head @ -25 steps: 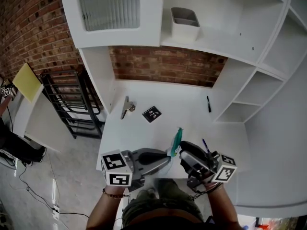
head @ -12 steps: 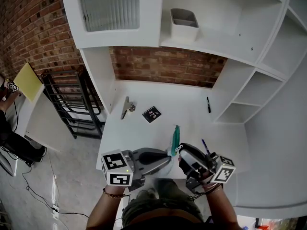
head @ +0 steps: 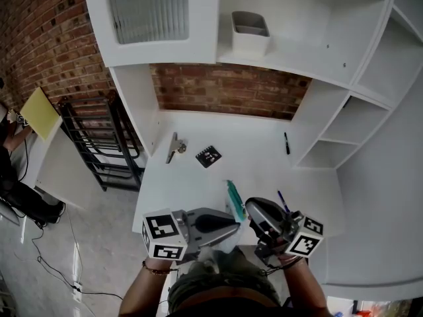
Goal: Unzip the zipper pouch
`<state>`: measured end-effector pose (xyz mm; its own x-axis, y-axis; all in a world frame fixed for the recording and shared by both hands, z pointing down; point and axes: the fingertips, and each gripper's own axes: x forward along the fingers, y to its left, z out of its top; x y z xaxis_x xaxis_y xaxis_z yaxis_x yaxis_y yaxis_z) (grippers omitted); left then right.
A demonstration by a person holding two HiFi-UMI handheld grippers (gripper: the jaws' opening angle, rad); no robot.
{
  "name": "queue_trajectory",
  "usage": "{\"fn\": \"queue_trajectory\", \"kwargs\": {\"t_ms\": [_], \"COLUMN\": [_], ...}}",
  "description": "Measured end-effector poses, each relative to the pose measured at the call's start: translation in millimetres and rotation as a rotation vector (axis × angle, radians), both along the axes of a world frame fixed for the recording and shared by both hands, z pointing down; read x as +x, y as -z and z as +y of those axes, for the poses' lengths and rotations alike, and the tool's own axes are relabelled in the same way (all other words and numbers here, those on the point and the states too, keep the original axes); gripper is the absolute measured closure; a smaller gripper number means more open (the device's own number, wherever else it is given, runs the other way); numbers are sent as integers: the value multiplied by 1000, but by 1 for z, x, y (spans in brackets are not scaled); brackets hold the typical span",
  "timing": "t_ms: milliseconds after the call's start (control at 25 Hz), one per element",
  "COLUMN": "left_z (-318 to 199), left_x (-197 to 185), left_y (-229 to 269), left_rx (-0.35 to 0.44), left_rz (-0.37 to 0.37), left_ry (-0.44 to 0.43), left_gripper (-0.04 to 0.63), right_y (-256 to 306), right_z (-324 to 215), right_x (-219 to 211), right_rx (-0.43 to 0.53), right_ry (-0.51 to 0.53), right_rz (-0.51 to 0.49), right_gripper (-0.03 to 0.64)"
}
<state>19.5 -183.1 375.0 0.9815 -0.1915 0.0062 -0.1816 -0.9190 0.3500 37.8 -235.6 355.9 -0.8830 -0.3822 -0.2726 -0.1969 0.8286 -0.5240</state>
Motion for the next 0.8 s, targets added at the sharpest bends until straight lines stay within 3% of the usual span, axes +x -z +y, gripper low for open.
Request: {"fn": "queue_trajectory", "kwargs": {"t_ms": [400,800], "left_z": [4,-4], "left_x": [5,-13], "left_y": [-1,-5], "left_rx": [-3,-18], "left_rz": [6,32], "left_ry": [-8,64], "left_gripper": [591,589], "right_y": [-5,-11], "right_z": [-14,-26], "right_x": [16,30], "right_rx": [26,39], "right_ry": [-78,-120], "right_rz": [71,99], "right_gripper": [611,611]}}
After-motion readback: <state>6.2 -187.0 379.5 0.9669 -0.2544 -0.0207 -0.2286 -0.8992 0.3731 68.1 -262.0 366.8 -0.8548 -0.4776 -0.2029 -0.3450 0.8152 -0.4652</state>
